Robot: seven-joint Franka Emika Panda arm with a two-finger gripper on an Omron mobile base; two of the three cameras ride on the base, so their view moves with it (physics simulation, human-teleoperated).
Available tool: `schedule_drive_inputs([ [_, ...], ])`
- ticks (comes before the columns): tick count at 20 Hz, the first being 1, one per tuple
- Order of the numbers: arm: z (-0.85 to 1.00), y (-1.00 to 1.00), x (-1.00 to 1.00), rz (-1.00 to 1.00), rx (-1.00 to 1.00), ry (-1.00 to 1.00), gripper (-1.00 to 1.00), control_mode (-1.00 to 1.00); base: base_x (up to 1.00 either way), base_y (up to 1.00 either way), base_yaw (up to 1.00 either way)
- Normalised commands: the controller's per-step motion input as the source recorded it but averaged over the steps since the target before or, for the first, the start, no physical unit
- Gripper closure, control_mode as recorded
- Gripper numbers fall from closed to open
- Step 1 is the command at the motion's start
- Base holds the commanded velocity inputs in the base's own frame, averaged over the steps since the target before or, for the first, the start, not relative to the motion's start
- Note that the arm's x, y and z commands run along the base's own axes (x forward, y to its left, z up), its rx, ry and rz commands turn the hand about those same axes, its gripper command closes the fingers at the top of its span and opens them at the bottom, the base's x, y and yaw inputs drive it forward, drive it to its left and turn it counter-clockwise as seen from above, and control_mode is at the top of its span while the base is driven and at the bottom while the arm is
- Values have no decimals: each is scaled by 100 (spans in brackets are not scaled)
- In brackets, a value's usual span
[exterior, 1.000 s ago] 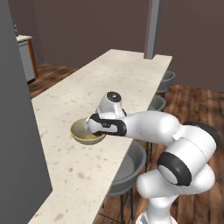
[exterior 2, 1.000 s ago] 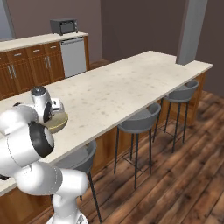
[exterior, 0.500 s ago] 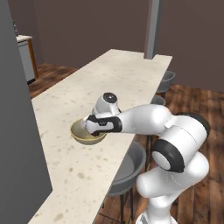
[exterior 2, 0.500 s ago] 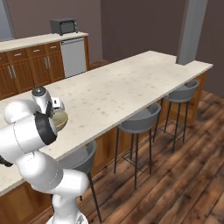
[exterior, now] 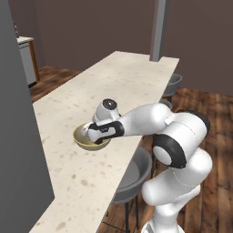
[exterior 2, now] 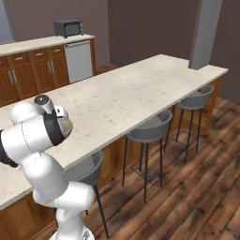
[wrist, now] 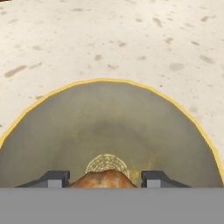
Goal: Retrieve the tangerine and orange from the fridge and place them into the bowl on the dining table.
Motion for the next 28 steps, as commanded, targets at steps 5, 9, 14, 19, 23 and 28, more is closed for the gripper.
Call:
schedule_drive_inputs([
  [5, -12, 21, 1, 0, -3, 0, -100, -100, 0, 0, 0],
  [9, 0, 4, 25, -1, 0, 0, -100, -100, 0, 0, 0],
  [14, 0, 0, 19, -1, 0, 0, -100, -100, 0, 0, 0],
  [19, 26, -3, -33, -2, 0, -1, -100, -100, 0, 0, 0],
  [23, 60, -27, -96, -5, 0, -9, -100, -100, 0, 0, 0],
  [28, 88, -64, -98, -10, 0, -8, -100, -100, 0, 0, 0],
])
